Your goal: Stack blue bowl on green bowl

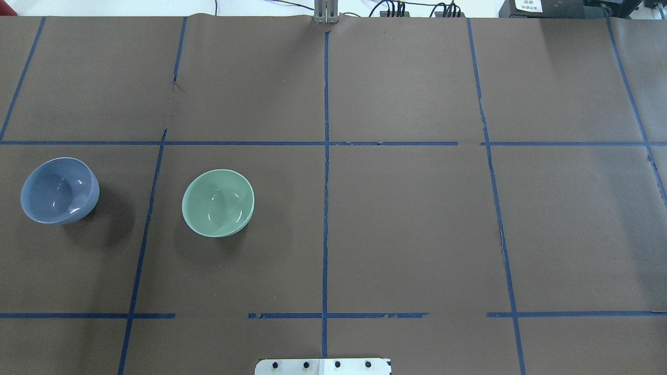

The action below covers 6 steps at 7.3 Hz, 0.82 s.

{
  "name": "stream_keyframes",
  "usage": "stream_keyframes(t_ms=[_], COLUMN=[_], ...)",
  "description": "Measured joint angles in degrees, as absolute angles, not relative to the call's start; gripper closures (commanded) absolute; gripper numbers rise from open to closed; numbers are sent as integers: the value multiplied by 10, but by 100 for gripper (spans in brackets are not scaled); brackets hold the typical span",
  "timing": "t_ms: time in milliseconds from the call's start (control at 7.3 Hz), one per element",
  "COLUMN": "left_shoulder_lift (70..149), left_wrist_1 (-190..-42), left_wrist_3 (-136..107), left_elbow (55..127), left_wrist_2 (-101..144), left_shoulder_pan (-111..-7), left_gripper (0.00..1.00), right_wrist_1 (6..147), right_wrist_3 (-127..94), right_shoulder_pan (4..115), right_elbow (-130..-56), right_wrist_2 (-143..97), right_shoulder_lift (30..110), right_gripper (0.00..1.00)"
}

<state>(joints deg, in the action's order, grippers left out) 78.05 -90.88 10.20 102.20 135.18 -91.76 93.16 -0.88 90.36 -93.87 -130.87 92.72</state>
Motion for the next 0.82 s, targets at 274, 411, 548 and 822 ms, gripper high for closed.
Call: stream_keyframes(t_ms=[274, 411, 548, 822], left_shoulder_lift=[783, 786, 791, 796], left_wrist_1=[-909, -911, -918, -941], left_wrist_3=[101, 101, 102, 81], left_elbow=[1018, 1015, 1016, 1017], left_wrist_2=[1352, 1352, 1352, 1352], left_shoulder_pan=[-918, -918, -917, -911], left_gripper=[0, 0, 0, 0], right_wrist_1=[932, 932, 932, 932], right_wrist_3=[-9, -9, -9, -9], right_shoulder_pan=[904, 904, 904, 904], right_elbow=[-939, -939, -939, -939], right_wrist_2=[-1309, -1309, -1309, -1309], right_shoulder_lift=[927, 927, 927, 927], right_gripper=[0, 0, 0, 0])
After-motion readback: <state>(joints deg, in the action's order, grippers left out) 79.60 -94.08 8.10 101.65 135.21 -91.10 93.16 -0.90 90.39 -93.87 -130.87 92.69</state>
